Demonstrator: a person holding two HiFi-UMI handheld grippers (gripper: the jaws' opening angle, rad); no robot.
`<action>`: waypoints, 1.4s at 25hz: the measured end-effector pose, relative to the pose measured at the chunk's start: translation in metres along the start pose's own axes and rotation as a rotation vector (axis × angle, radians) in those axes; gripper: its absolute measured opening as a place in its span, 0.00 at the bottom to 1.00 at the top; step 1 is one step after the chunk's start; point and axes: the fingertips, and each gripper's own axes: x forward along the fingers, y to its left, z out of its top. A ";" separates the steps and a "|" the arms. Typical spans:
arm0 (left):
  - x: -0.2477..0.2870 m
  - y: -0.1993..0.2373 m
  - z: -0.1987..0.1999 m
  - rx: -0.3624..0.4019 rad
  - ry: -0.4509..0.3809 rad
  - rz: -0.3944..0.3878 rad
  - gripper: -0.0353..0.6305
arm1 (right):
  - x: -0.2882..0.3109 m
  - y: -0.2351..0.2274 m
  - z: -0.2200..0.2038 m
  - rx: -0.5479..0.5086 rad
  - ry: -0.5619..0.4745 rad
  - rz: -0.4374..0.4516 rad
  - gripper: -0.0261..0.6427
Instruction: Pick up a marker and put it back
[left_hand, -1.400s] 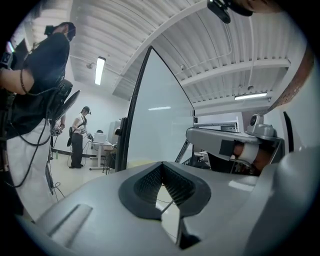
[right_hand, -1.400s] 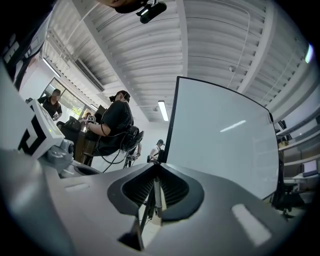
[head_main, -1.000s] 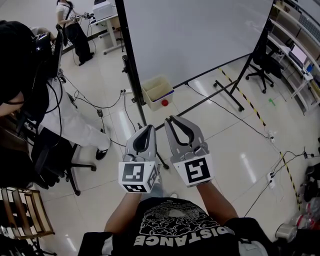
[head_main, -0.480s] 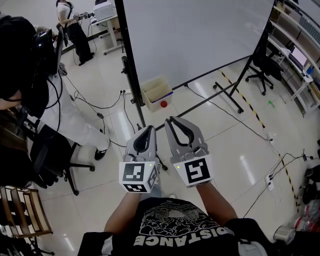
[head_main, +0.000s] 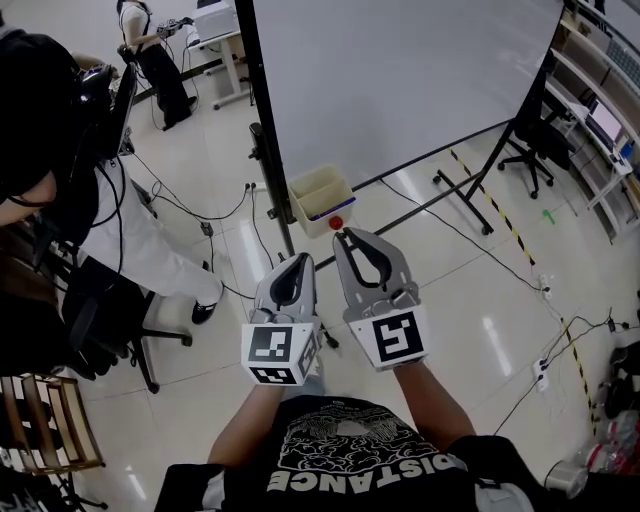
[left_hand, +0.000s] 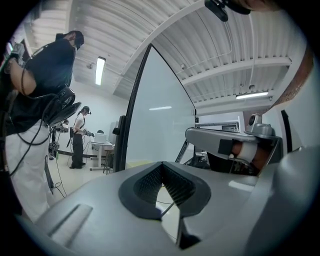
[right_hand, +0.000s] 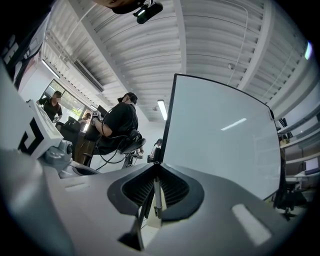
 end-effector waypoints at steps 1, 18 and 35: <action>0.003 0.003 0.000 0.000 0.002 -0.001 0.06 | 0.005 -0.001 -0.001 -0.001 -0.002 0.000 0.09; 0.046 0.050 0.005 -0.010 0.006 -0.024 0.06 | 0.077 -0.014 -0.003 0.004 -0.013 -0.012 0.09; 0.075 0.098 0.005 -0.030 0.020 -0.028 0.06 | 0.141 -0.013 -0.025 0.025 0.022 -0.005 0.09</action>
